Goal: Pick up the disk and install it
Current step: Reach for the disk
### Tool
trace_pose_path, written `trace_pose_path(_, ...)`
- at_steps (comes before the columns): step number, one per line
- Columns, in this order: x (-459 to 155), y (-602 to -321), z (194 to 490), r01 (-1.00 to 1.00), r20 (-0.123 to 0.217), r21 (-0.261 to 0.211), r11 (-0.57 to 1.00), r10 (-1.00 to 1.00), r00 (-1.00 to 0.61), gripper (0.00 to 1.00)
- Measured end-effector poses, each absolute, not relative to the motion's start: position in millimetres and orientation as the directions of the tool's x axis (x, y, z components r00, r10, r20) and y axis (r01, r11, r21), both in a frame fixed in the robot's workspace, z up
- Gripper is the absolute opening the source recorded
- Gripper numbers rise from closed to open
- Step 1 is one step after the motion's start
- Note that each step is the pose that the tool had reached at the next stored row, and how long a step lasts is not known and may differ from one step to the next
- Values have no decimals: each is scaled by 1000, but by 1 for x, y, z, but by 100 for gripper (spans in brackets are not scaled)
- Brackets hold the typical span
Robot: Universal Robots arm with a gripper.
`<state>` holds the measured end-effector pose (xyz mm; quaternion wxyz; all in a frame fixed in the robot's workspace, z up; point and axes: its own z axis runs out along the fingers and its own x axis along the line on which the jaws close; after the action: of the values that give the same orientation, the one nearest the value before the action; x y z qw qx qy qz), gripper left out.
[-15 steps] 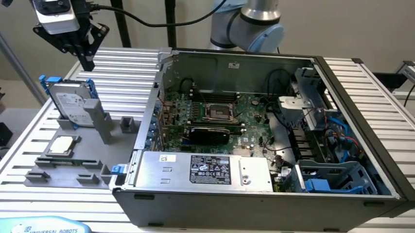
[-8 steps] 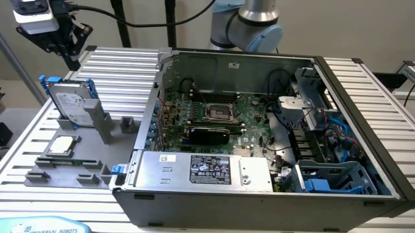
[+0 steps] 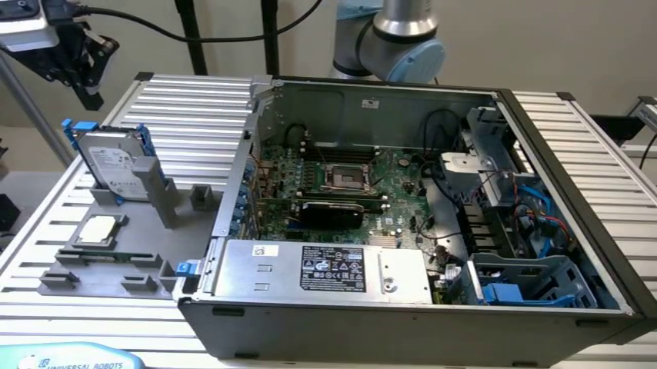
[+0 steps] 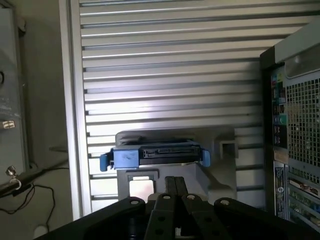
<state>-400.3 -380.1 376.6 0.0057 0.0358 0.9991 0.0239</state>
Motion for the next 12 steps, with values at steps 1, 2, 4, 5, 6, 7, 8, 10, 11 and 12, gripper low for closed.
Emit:
trace_pose_path(1,-404,-379,376,71,-9,48,996,72,-997,11)
trace_pose_path(2,-406,-379,376,71,-9,48,996,72,-997,11)
trace_pose_path(4,-411,-377,376,71,-9,48,996,72,-997,11)
trace_pose_path(5,-413,-376,376,71,-9,48,996,72,-997,11)
trace_pose_path(6,-416,-376,376,71,-9,48,996,71,-997,11)
trace_pose_path(7,-418,-375,376,71,-9,48,996,71,-997,11)
trace_pose_path(8,-420,-374,375,71,-9,48,996,71,-997,11)
trace_pose_path(10,-424,-373,375,70,-8,48,996,71,-997,11)
trace_pose_path(11,-425,-373,375,70,-8,48,996,70,-997,11)
trace_pose_path(12,-427,-372,375,69,-8,49,996,70,-998,11)
